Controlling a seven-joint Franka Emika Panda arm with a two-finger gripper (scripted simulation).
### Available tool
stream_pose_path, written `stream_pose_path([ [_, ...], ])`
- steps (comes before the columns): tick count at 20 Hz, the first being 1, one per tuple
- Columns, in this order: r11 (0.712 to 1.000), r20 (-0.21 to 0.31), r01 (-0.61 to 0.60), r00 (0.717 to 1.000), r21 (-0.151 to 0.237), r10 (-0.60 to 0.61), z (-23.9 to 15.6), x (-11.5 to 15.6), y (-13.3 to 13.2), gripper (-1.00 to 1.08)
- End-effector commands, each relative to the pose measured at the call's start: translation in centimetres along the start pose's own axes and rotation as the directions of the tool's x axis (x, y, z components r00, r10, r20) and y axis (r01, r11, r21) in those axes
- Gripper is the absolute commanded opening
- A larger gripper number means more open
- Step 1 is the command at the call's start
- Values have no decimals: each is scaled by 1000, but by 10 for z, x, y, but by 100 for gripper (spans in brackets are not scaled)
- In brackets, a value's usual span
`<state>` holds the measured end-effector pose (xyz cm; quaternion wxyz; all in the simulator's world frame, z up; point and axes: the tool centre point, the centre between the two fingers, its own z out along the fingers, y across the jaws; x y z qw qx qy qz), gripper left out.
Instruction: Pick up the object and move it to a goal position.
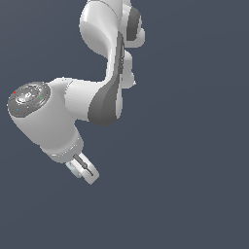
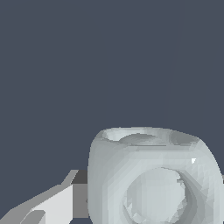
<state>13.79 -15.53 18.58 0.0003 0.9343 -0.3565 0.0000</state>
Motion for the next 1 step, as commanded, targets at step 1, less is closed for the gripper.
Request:
stream_pose_path([
  [1, 1000, 0, 0, 1000, 0, 0, -1, 1, 0, -100],
])
